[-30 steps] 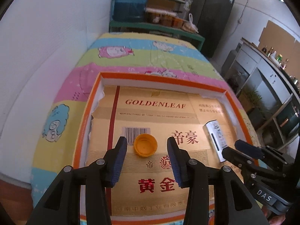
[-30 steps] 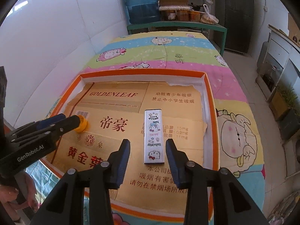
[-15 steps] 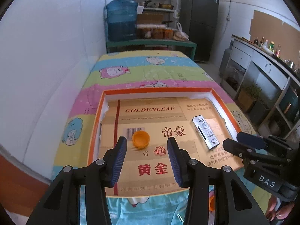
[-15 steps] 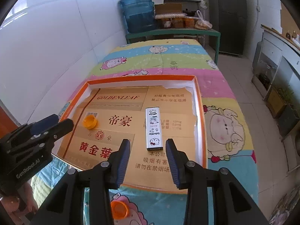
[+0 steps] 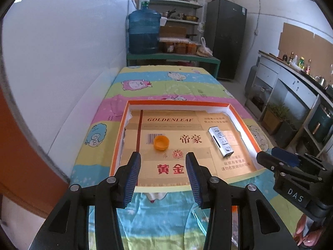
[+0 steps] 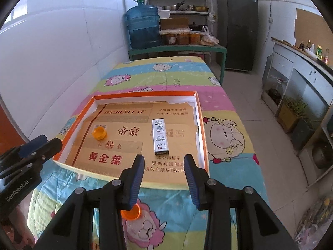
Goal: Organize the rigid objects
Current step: 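Move both tools back toward the remaining caps on the quilt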
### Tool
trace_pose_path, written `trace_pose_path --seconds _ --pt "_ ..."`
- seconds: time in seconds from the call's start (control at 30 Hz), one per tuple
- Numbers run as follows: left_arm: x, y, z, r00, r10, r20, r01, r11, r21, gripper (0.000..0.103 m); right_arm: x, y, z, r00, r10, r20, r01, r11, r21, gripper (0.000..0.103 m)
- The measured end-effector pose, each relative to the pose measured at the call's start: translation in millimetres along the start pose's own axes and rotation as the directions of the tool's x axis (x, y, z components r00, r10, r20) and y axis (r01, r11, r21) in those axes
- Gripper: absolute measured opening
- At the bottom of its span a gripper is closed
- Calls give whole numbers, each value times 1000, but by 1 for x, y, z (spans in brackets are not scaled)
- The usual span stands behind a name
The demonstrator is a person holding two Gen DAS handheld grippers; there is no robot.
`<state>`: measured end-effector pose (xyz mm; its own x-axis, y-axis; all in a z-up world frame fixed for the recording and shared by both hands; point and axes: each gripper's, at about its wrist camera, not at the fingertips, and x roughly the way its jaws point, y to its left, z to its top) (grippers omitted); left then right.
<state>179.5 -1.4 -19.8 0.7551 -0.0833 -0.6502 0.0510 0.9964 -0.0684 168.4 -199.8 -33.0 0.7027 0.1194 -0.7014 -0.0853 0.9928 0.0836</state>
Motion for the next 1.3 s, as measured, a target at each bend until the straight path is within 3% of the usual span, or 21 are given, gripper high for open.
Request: trace_pose_path --seconds 0.63,1.3 --pt "-75 -8 -31 996 -13 83 11 999 30 46 -42 12 -33 1000 10 21 -10 1000 1 39" --pt "-99 -18 -76 996 -42 73 38 998 54 46 -79 22 -67 999 -21 42 21 1000 -9 39"
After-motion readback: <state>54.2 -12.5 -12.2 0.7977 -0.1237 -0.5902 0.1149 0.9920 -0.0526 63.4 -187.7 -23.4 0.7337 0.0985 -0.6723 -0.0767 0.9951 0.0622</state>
